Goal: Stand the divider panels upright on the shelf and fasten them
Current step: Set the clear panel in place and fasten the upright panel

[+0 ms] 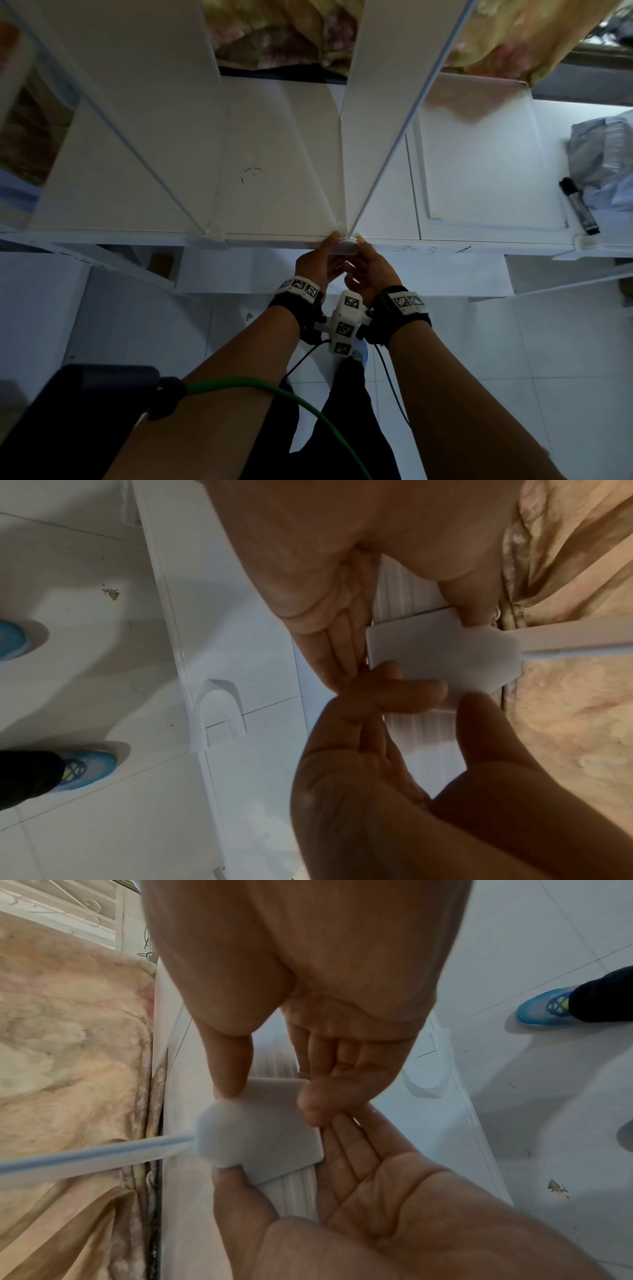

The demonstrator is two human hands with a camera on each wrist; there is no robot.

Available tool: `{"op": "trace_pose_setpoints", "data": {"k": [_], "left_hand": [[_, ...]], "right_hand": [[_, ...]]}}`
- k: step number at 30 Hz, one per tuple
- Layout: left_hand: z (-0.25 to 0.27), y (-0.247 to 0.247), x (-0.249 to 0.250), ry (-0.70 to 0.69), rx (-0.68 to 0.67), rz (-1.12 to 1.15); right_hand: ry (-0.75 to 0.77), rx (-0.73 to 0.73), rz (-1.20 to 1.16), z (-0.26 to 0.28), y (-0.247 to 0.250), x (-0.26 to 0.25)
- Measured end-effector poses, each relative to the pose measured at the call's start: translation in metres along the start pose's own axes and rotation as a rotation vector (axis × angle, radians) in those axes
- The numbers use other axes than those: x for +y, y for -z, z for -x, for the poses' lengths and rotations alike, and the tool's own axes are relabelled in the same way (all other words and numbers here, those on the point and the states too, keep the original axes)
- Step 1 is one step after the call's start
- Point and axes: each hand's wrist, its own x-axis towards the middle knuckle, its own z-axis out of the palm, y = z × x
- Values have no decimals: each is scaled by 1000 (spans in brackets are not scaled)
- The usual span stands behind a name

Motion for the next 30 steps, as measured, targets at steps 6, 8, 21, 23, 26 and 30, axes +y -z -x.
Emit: {"op": "trace_pose_setpoints", "data": {"k": [6, 8, 21, 23, 26, 30], "left_hand": [[0, 8, 3, 1, -18, -29], [0, 7, 4, 0, -12, -29], [15, 49, 21, 74, 51, 13], [18, 58, 23, 61, 71, 10], [24, 57, 28, 15, 84, 24], [39, 43, 30, -27, 79, 14]], "right_hand": [[5, 3, 9, -1, -5, 4], [10, 7, 3, -3, -4, 5], [4, 2, 53, 7, -2, 4], [33, 6, -5, 11, 0, 9], [57, 16, -60, 19, -1, 12], [80, 31, -47, 33, 2, 10]]}}
